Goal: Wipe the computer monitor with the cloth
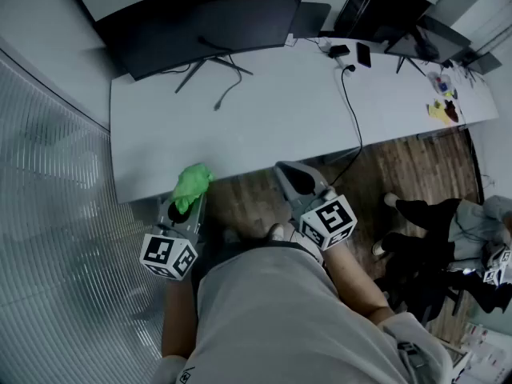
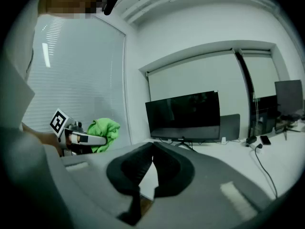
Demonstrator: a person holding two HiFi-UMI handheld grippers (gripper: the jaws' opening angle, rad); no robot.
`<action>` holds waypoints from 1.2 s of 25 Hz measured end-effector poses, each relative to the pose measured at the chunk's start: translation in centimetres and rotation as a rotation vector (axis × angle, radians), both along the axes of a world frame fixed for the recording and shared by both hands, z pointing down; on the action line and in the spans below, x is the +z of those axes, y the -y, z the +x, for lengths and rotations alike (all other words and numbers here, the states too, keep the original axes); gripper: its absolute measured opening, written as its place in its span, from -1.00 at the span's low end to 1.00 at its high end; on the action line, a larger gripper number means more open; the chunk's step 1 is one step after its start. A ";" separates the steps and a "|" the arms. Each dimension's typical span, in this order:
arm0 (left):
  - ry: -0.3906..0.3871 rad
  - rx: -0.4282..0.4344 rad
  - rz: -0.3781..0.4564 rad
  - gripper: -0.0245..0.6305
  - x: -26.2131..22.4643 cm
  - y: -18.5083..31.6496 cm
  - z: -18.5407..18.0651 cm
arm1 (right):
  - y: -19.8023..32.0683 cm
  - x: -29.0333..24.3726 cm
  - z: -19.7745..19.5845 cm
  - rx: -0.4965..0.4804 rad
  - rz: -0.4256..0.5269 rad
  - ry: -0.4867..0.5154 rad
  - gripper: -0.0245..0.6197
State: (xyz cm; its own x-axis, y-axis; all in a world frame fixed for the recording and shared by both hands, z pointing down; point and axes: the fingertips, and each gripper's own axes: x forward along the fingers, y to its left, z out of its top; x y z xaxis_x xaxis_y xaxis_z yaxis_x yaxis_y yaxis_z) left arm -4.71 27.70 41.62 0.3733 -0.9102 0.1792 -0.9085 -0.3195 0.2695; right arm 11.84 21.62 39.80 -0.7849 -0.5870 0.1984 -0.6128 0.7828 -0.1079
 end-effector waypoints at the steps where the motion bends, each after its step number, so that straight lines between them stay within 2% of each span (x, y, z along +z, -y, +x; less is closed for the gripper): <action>1: -0.002 -0.002 -0.003 -0.72 0.1 -0.1 -0.7 | 0.0 0.1 -0.7 -0.003 -0.003 -0.003 -0.91; 10: -0.014 -0.039 -0.023 -0.72 1.7 -1.0 -8.4 | 0.3 0.8 -8.4 -0.051 0.001 -0.023 -0.91; 16: -0.018 -0.090 -0.061 -0.72 2.5 -0.8 -12.3 | 1.3 1.5 -10.8 -0.049 -0.027 -0.015 -0.91; 22: -0.026 -0.169 -0.107 -0.72 4.5 2.6 -15.4 | 5.8 3.1 -12.8 -0.071 -0.058 -0.017 -0.91; 30: -0.016 -0.250 -0.176 -0.72 6.4 11.4 -20.3 | 15.4 4.3 -17.0 -0.134 -0.082 -0.033 -0.91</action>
